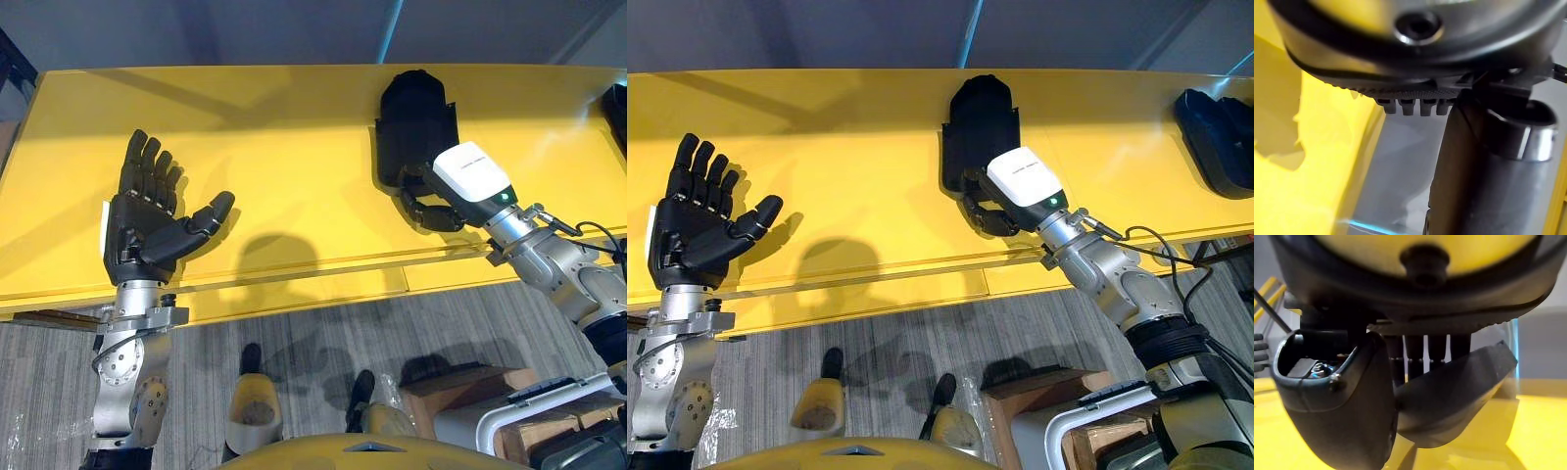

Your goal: Walk over and take three plastic housings, then place them on the shelf

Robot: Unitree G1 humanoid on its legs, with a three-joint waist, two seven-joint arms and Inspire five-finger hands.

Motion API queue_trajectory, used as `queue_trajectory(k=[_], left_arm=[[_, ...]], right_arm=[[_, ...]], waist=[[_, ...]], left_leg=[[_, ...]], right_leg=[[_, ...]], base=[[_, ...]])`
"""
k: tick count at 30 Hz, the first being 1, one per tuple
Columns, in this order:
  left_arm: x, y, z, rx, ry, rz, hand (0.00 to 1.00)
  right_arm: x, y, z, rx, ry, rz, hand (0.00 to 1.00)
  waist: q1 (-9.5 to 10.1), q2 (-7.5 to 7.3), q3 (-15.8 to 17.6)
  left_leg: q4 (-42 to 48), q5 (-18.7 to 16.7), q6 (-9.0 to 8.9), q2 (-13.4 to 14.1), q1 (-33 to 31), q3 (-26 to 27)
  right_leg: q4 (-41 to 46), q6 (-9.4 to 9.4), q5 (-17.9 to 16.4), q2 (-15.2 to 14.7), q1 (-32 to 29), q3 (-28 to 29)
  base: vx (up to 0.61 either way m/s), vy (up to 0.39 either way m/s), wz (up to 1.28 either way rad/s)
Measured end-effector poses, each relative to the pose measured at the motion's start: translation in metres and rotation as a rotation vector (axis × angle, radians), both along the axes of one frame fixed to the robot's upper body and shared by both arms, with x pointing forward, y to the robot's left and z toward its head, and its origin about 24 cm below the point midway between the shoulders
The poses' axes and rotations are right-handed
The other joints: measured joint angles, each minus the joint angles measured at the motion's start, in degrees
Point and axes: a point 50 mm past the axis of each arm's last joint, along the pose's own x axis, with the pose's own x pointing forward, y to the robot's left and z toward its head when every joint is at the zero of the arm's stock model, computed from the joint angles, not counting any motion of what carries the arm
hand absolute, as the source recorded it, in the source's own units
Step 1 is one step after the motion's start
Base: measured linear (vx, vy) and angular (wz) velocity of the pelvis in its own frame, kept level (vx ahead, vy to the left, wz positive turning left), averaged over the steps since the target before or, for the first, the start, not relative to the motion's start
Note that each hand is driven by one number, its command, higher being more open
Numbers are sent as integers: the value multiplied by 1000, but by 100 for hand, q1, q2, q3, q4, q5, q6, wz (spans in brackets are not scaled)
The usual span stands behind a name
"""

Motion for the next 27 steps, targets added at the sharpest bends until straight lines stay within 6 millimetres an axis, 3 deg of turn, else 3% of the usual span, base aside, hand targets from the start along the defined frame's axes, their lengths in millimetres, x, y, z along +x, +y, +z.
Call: queue_trajectory(k=[7, 8, 15, 27], left_arm=[[-3, 3, -5, 18, 24, 6, 100], [-4, 3, -4, 21, 21, 3, 100], [-1, 4, -10, 37, 41, -1, 100], [2, 3, -18, 43, 85, -19, 100]], right_arm=[[-3, -6, -12, 14, 22, -22, 0], [-3, -8, -13, 17, 24, -28, 100], [-1, -19, -27, 10, 99, -78, 100], [-1, -24, -27, 15, 76, -97, 100]], waist=[[14, 48, -134], [15, 57, -139], [14, 134, -215], [8, 131, -218]], left_leg=[[-118, 71, -6, -9, -8, -55], [-129, 82, -5, -9, -8, -61], [-239, 195, -7, -9, -116, -122], [-212, 199, -5, 4, -189, -101]], right_leg=[[-16, -1, -2, -1, -15, -75], [-16, -1, -2, -2, -17, -81], [-24, 11, 8, 6, -140, -101], [-31, 27, 27, 17, -210, -69]], base=[[-3, -3, 4], [0, 0, 0], [-10, -1, 2], [-1, -1, 0]])
